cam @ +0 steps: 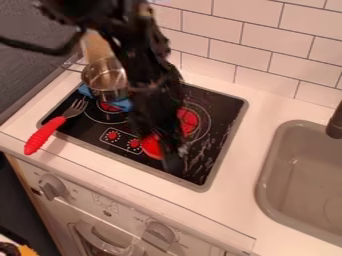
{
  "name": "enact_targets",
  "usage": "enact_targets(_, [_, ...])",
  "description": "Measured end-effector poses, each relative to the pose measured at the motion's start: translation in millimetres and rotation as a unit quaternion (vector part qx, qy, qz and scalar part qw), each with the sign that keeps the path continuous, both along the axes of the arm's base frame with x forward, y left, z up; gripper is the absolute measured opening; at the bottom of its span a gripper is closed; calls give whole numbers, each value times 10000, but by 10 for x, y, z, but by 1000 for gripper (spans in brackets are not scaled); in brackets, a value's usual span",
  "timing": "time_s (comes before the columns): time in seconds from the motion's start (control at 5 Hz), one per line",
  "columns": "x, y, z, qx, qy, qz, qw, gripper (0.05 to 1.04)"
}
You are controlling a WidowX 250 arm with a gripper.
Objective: Moved the red object to the lower right side of the burner
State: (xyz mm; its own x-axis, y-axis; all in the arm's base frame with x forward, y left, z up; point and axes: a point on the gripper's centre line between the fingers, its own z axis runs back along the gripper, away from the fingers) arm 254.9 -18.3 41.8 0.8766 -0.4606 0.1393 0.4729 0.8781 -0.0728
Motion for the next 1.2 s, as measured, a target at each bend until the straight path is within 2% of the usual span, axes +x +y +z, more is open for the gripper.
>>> enact_targets(0.2, [15, -125, -237, 384, 142, -142, 9991, 877])
enact_targets(0.4, [117, -156, -343, 622, 127, -73, 9980, 877])
enact_targets(0.8, [183, -205, -356, 750, 115, -26, 9971, 1007])
enact_targets(1.0, [87, -206, -249, 685, 136, -1, 9976, 1002])
enact_targets(1.2, [82, -193, 54, 577, -130, 78, 9982, 1001])
